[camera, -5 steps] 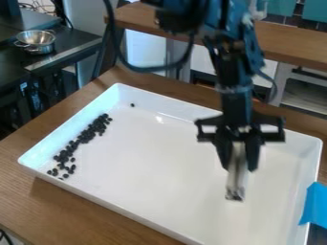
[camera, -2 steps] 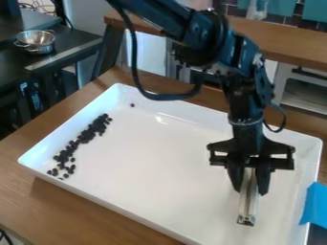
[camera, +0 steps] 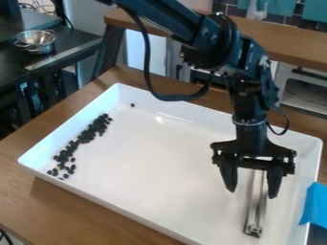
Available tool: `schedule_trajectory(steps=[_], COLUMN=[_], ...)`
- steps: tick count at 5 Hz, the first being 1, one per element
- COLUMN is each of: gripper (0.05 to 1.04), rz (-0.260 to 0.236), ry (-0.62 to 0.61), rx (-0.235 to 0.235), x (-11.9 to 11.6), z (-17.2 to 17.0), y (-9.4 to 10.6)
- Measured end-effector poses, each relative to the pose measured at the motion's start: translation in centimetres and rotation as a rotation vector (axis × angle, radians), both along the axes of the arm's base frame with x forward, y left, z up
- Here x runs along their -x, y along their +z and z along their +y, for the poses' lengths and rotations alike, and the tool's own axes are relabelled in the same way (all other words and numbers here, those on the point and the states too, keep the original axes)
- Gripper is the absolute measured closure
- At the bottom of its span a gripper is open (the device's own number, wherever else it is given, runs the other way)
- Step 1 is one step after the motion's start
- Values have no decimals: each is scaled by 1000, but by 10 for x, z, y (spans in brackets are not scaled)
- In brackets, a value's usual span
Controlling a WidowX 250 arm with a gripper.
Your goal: Sweep into pile
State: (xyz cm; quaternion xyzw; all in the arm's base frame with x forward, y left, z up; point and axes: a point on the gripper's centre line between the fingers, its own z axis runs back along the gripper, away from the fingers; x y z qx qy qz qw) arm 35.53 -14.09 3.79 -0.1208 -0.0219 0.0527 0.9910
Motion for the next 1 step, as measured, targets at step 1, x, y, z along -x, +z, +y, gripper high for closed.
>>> schedule_trajectory(steps=[1], gripper=[77], rz=[7], ry=[-39], rx=[33], x=[5], z=[5], y=[8])
